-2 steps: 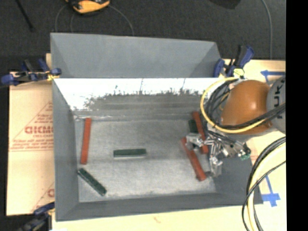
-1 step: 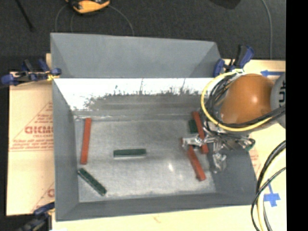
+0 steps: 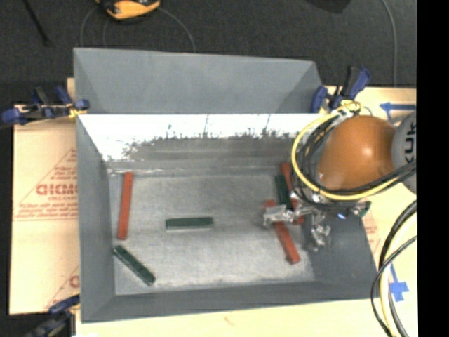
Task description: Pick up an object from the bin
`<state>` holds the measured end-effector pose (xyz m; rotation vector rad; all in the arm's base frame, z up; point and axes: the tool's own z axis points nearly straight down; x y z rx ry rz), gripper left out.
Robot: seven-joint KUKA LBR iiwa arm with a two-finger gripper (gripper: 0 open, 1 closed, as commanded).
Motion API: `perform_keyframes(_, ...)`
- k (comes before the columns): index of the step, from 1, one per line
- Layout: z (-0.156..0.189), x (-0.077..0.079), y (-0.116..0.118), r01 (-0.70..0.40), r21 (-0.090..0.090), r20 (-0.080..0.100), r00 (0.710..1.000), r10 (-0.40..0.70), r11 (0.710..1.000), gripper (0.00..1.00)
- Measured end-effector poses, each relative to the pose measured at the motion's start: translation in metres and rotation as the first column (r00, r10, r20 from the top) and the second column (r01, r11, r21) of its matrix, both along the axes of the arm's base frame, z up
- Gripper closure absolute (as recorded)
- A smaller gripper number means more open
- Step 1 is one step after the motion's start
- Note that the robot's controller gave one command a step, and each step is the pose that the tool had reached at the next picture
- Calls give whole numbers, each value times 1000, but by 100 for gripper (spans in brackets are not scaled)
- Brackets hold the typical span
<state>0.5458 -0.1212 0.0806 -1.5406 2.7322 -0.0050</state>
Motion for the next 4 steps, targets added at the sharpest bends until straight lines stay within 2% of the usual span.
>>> perform_keyframes(1, -10, 19, 7, -273, 3, -2, 962, 273, 962, 100)
perform_keyframes(3, -5, 18, 8, -272, 6, -5, 962, 272, 962, 100)
perform_keyframes(4, 15, 17, 9, -272, 7, -10, 962, 272, 962, 100)
